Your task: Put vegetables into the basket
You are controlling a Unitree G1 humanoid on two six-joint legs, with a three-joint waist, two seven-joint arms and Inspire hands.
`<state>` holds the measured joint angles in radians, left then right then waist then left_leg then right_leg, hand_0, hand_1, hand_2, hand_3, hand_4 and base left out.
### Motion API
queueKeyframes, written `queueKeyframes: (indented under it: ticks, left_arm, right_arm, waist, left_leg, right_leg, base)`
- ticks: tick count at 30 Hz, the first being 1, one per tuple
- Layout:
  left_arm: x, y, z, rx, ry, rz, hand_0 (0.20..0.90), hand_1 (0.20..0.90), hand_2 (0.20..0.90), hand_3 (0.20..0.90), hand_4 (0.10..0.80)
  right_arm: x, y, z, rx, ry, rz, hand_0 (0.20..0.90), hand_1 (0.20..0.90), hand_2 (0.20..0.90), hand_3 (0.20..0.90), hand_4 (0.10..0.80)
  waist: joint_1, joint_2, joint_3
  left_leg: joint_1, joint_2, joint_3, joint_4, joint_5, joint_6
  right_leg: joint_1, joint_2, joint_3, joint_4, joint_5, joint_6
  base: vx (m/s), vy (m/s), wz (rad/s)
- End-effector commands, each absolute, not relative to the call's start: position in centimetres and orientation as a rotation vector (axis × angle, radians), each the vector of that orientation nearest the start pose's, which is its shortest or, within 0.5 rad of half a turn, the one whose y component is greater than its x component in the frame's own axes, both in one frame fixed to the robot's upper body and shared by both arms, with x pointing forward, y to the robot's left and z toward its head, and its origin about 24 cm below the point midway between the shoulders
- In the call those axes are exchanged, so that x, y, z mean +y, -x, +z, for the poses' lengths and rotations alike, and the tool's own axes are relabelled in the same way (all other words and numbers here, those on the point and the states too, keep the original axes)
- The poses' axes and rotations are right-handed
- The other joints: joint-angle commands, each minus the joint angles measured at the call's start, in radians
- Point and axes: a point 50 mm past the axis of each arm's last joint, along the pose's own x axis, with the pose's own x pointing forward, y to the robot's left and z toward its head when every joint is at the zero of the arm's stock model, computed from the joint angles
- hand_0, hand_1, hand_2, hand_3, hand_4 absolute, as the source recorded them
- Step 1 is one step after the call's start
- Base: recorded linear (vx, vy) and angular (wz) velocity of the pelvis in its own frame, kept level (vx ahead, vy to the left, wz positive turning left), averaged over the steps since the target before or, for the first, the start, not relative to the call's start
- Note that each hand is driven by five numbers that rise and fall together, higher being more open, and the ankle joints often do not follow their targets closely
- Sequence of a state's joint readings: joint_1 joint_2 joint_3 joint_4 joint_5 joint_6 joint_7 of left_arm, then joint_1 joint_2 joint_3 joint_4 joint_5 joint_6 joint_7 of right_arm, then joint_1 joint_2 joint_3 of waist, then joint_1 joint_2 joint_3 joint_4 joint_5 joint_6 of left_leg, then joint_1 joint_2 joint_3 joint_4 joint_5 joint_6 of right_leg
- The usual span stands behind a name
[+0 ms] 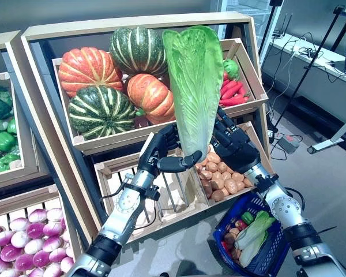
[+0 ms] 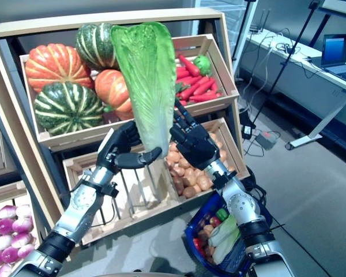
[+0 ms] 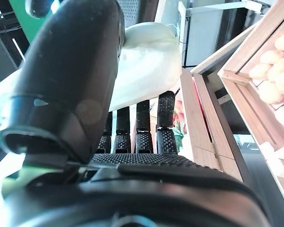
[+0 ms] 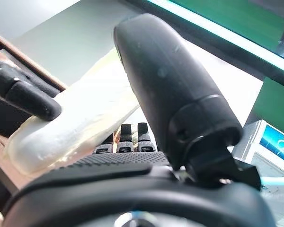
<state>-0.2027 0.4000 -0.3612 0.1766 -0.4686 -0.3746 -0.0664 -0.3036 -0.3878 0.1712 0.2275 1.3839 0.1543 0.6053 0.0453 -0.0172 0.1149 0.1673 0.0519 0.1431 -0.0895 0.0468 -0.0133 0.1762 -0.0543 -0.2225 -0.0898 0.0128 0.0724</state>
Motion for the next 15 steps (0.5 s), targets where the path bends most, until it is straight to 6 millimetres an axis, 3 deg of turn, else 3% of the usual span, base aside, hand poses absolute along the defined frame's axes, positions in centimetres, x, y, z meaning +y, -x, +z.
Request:
queueKeyframes:
  ticks: [1,10,15]
  left_arm:
    - [11.4,-29.1,5.9,-0.154,-0.039,-0.512,0.3,0.3,0.3,0.3,0.4]
    - [11.0,-29.0,8.4,-0.386,-0.381,-0.533,0.3,0.3,0.3,0.3,0.4]
    - [11.3,-28.9,10.1,-0.524,-0.58,-0.523,0.3,0.3,0.3,0.3,0.4]
  right_arm:
    - [-10.6,-28.6,23.6,-0.798,-1.065,1.456,0.9,0.9,0.9,0.9,0.8]
    - [-11.2,-29.9,22.7,-0.672,-0.902,1.279,0.9,0.9,0.9,0.9,0.8]
    - [-13.5,-31.7,20.6,-0.501,-0.602,1.055,0.9,0.9,0.9,0.9,0.8]
  waist:
    - [-0.008,-0.03,-0.077]
    - [-0.015,-0.027,-0.075]
    - [-0.026,-0.032,-0.073]
  left_leg:
    - [0.037,-0.024,-0.015,0.002,-0.152,0.037]
    - [0.036,-0.024,-0.02,0.002,-0.149,0.036]
    - [0.032,-0.022,-0.016,0.002,-0.145,0.032]
  right_leg:
    - [0.035,-0.006,0.015,0.003,-0.063,-0.031]
    - [0.032,-0.006,0.021,0.003,-0.059,-0.027]
    - [0.026,-0.006,0.027,0.003,-0.056,-0.022]
  base:
    - [0.0,0.0,0.0]
    - [0.0,0.0,0.0]
    - [0.0,0.0,0.0]
